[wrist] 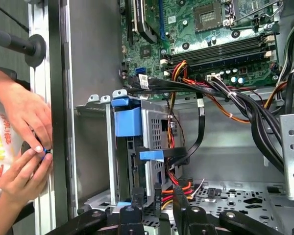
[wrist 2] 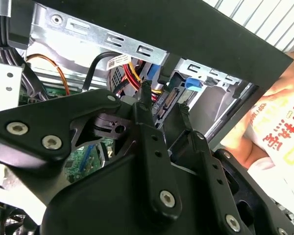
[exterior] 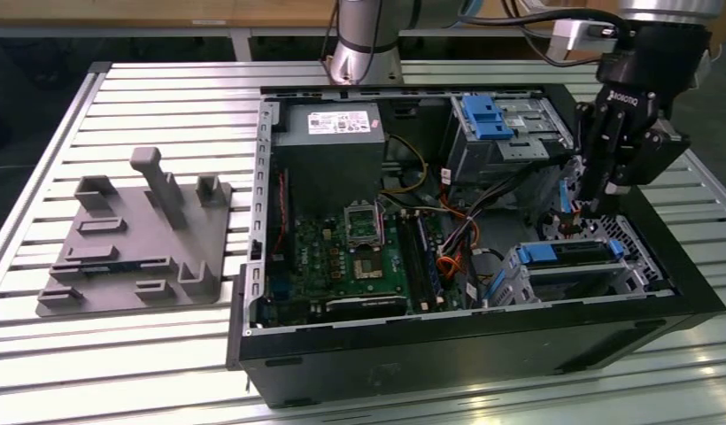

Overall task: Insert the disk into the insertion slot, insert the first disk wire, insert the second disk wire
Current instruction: 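Insert the first disk wire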

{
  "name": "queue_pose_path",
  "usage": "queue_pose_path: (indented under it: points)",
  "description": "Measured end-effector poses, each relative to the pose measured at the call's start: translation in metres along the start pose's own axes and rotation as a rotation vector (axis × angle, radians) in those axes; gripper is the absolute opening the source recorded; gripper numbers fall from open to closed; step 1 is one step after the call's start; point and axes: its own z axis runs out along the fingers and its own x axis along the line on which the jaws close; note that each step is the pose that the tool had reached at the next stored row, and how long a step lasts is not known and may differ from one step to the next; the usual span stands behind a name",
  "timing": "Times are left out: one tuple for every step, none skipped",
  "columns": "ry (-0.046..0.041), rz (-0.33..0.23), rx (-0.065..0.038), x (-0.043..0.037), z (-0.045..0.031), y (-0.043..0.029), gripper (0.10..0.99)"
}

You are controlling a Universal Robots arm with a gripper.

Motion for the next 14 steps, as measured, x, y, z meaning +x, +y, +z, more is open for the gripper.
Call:
queue_pose_path:
  points:
    - [-0.0035, 0.000, 0.000, 0.0010, 0.0005, -0.0001, 0.376]
    - [-0.0065, 0.000, 0.000, 0.0020, 0.0009, -0.0002, 0.376]
    - [-0.0099, 0.000, 0.000, 0.0031, 0.0014, -0.0004, 0.376]
    - [-0.0149, -0.001, 0.000, 0.0042, 0.0019, -0.0005, 0.376]
    - [-0.0217, -0.001, 0.000, 0.0050, 0.0023, -0.0006, 0.376]
    - [-0.0305, -0.001, 0.000, 0.0057, 0.0025, -0.0006, 0.376]
    - [-0.0419, -0.002, 0.000, 0.0062, 0.0027, -0.0006, 0.376]
    - [-0.0549, -0.002, 0.000, 0.0067, 0.0029, -0.0006, 0.376]
    - [-0.0688, -0.002, 0.001, 0.0071, 0.0032, -0.0006, 0.376]
    - [-0.0806, -0.002, 0.001, 0.0075, 0.0034, -0.0006, 0.376]
    - [-0.0883, -0.003, 0.001, 0.0078, 0.0035, -0.0007, 0.376]
    - [-0.0913, -0.003, 0.001, 0.0080, 0.0036, -0.0008, 0.365]
    - [-0.0918, -0.003, 0.001, 0.0083, 0.0037, -0.0008, 0.365]
    - [-0.0919, -0.003, 0.001, 0.0084, 0.0038, -0.0007, 0.290]
